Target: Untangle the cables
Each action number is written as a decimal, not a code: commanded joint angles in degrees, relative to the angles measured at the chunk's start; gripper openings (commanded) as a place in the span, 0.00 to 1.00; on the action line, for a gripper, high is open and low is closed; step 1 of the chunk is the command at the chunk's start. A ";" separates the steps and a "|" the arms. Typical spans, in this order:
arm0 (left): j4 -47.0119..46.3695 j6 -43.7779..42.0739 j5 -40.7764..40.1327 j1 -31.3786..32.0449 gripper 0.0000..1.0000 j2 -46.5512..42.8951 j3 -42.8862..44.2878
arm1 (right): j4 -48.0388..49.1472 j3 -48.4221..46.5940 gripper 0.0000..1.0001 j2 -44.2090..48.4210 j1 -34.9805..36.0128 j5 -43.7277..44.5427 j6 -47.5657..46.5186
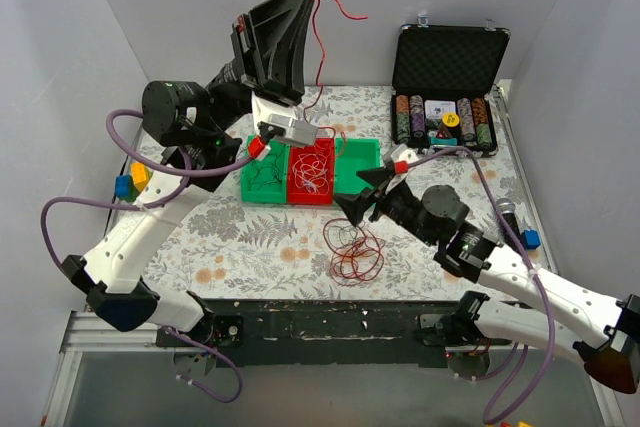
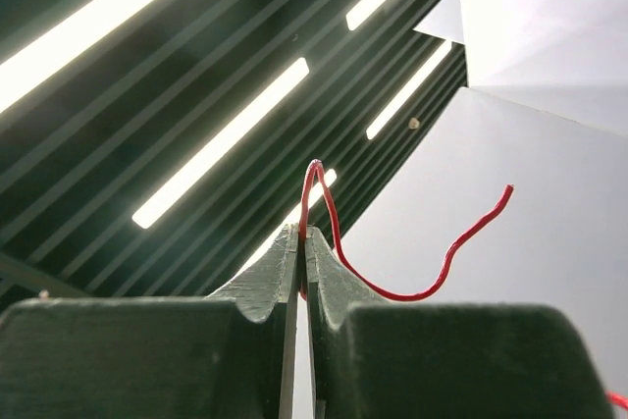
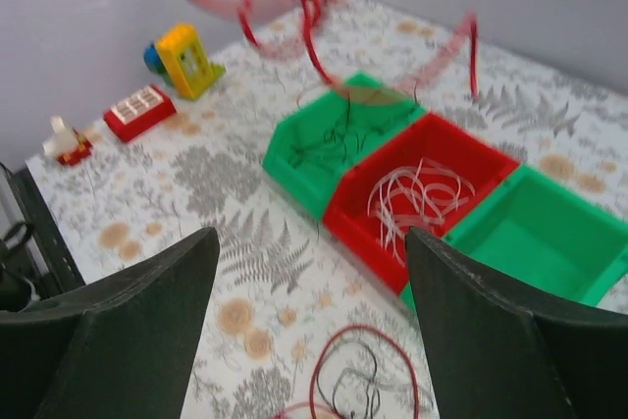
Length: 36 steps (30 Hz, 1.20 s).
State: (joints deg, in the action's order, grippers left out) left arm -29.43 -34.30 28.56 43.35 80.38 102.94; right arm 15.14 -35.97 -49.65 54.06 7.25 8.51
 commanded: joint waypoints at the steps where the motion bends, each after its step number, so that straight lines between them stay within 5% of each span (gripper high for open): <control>1: 0.95 -0.59 0.36 0.33 0.00 -4.09 -2.91 | 0.33 -9.72 0.86 -0.36 0.25 -0.39 -2.53; 17: 4.03 -0.59 -0.34 0.33 0.00 -5.85 -5.99 | 11.75 -14.39 0.80 -6.69 0.17 -2.06 -3.76; 36: 7.19 -1.29 -0.26 0.33 0.00 -6.20 -6.87 | 19.41 -17.20 0.88 -9.67 0.17 -10.15 -2.01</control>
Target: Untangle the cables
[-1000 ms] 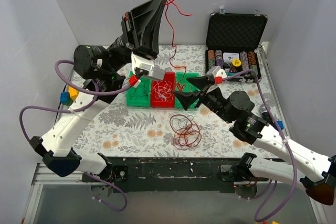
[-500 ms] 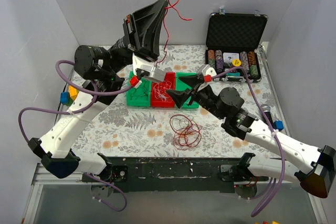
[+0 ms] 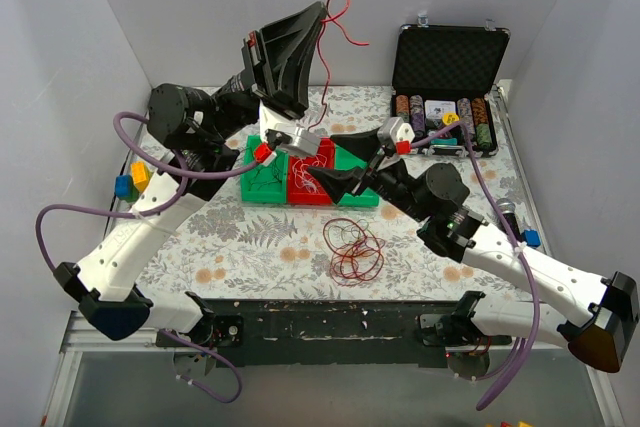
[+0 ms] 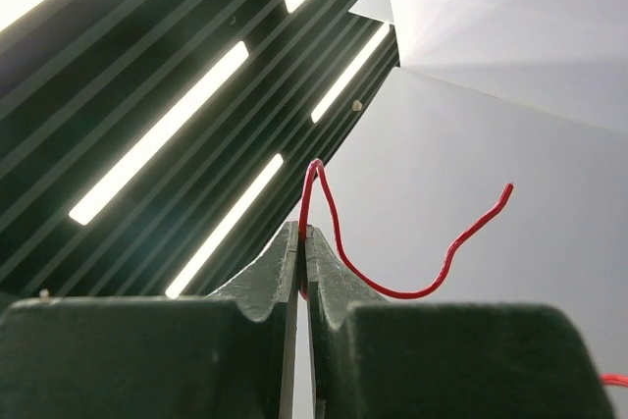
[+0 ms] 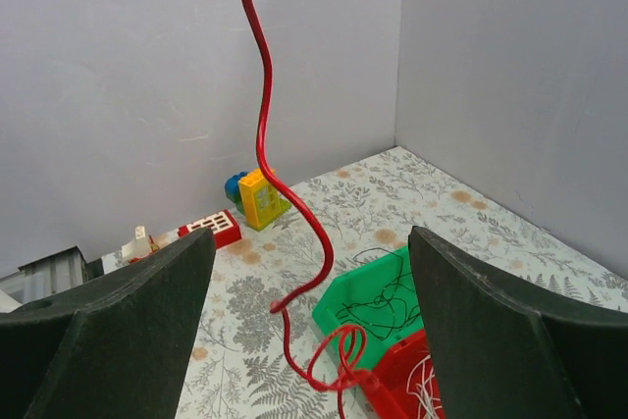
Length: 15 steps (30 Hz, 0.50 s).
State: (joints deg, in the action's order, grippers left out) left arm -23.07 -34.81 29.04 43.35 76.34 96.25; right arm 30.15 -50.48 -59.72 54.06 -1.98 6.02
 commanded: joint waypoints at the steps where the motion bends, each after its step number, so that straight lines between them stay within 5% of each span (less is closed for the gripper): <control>1: 0.83 -0.70 -0.56 0.33 0.00 -2.16 -0.36 | 3.78 -3.22 0.86 -0.04 0.17 -0.14 0.40; 5: 0.48 -0.44 0.05 0.33 0.00 -2.68 -0.80 | 2.02 -4.63 0.74 -1.71 0.08 4.15 -1.62; 10: 0.83 -0.61 -0.29 0.33 0.00 -3.12 -1.24 | 0.26 -5.77 0.17 -1.98 -0.19 8.21 -3.73; 15: 0.48 -0.26 -0.65 0.33 0.00 -3.82 -3.34 | -0.18 -5.16 0.07 -0.83 -0.36 10.68 -5.32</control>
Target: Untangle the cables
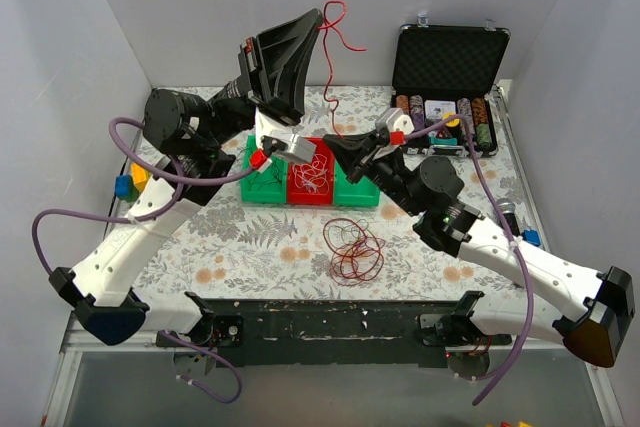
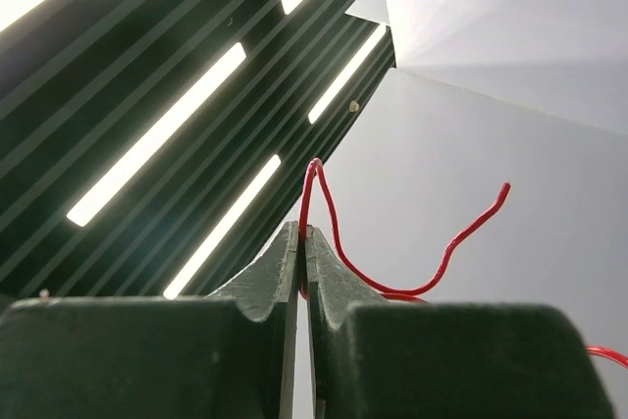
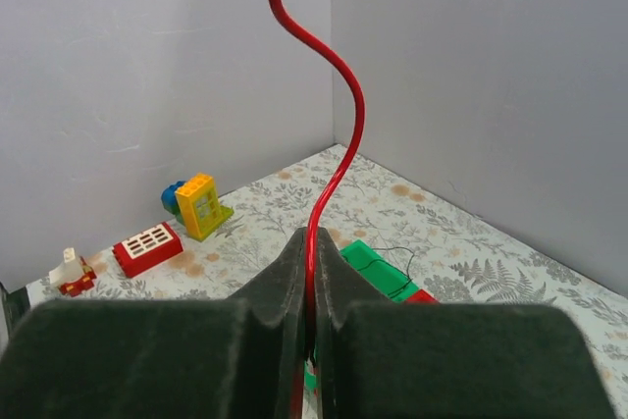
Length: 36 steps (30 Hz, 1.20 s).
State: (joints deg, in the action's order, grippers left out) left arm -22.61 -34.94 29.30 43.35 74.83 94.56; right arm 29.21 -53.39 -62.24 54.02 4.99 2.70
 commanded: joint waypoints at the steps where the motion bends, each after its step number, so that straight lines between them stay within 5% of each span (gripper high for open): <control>1: 0.02 -0.39 -0.82 0.33 0.00 -2.58 -2.19 | 0.50 -2.42 0.15 1.85 -0.32 2.58 -2.08; 3: 0.11 -0.66 -0.82 0.33 0.00 -2.67 -2.89 | -1.08 -3.47 0.31 1.94 -0.32 -1.10 -2.08; 5: 0.46 -1.18 -1.43 0.33 0.00 -2.15 -2.98 | -3.89 -4.36 0.34 2.03 -0.41 -4.11 -1.47; 10: 0.55 -0.66 -1.97 0.33 0.00 -1.61 -3.07 | -3.37 -1.90 0.01 3.35 -0.41 -2.54 -0.68; 17: 2.13 4.25 -5.38 0.42 0.00 -3.63 -8.50 | -3.90 -4.35 0.01 2.48 -0.84 6.33 -4.61; 26: -1.40 19.37 -16.12 0.42 0.01 -11.72 -34.87 | -3.37 -6.47 0.01 0.54 -9.44 9.00 0.63; 29: 3.09 22.27 -13.93 0.33 0.08 -11.72 -36.47 | -2.58 -6.29 0.01 0.10 -12.26 7.31 2.83; 36: 12.23 25.88 -14.27 0.33 0.52 -8.65 -34.63 | -1.35 -6.64 0.01 -3.50 -15.52 4.76 4.77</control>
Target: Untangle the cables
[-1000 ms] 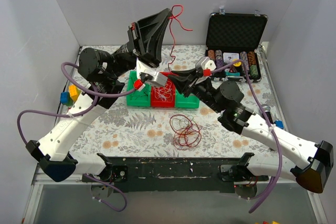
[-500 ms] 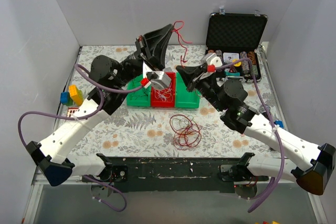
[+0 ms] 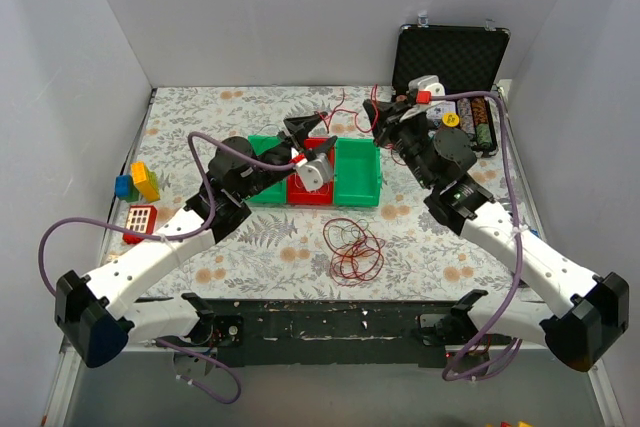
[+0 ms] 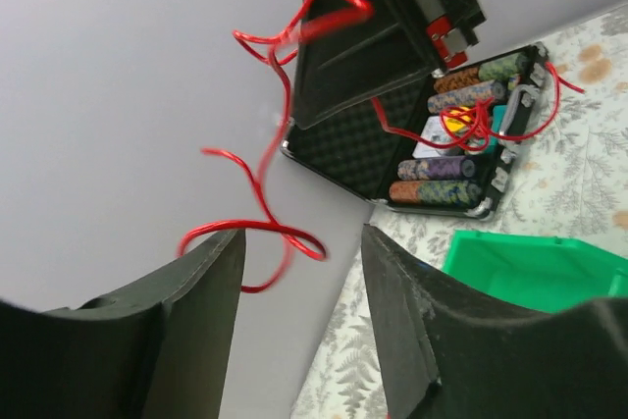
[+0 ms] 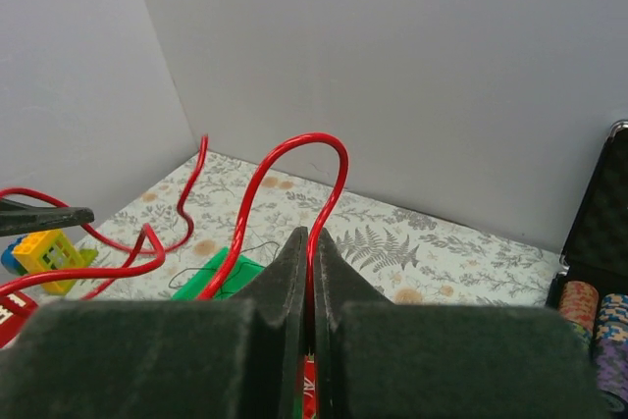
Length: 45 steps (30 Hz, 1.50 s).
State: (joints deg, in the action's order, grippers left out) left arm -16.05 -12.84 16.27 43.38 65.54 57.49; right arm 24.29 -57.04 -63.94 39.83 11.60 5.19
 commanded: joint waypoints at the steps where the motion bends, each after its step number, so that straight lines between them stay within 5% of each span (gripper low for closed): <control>1: 6.20 4.31 -1.68 0.39 0.56 0.73 2.71 | 3.57 -2.91 0.01 -2.23 -1.69 -2.10 2.71; 11: 13.67 5.98 1.48 0.31 0.98 -2.69 1.83 | 6.47 -1.06 0.01 -6.63 -3.71 -2.72 5.44; 25: 25.28 7.66 9.39 0.31 0.98 -9.99 -0.19 | 12.53 3.07 0.01 -12.08 -6.35 -2.72 13.79; 45: 20.10 8.10 2.45 0.31 0.98 -9.11 0.78 | 15.25 4.74 0.01 -15.33 -8.10 -1.31 20.64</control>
State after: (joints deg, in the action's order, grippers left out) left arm 4.62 -3.75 19.84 43.38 57.06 57.54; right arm 35.03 -51.46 -77.73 32.38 8.91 22.87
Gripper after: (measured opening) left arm 0.981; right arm 0.040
